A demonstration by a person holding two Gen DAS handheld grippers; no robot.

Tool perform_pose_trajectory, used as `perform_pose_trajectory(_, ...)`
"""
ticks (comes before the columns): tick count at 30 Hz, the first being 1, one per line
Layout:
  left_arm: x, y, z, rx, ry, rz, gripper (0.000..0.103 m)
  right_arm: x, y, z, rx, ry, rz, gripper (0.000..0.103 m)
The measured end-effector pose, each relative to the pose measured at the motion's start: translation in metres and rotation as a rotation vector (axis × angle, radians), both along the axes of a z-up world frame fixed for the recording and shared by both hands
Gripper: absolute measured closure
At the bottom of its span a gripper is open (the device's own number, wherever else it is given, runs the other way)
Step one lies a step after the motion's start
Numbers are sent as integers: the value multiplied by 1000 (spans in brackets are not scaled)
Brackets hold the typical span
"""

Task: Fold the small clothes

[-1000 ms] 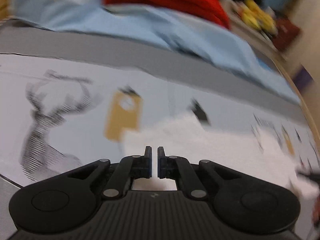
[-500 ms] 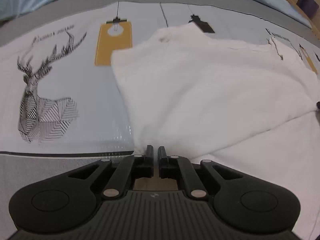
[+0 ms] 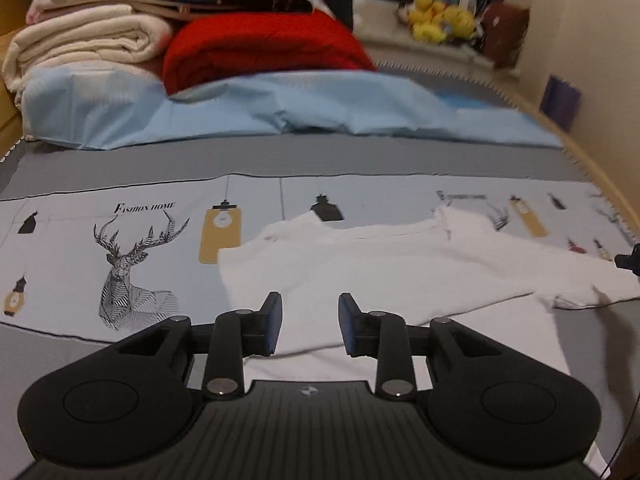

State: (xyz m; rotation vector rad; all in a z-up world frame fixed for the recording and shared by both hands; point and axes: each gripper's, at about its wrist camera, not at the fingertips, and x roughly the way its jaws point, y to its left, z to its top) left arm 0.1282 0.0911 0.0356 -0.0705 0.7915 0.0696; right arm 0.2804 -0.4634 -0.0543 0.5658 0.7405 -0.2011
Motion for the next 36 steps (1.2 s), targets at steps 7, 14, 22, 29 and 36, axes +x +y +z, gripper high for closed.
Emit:
perform_pose_trajectory(7, 19, -13, -28, 25, 46, 24, 69, -26, -113, -43, 107, -16, -354, 97)
perform_pose_trajectory(14, 37, -6, -38, -7, 51, 34, 69, -32, -172, -92, 212, -2, -539, 56)
perform_pose_trajectory(22, 36, 7, -41, 19, 56, 46, 69, -5, -166, -99, 127, -42, -485, 99)
perform_pose_trajectory(29, 32, 30, -36, 8, 55, 94, 69, 4, -116, -43, -36, -164, -444, 99)
perform_pose_trajectory(36, 27, 54, -25, -40, 49, 158, 69, 15, 55, 60, -176, -429, -15, 99)
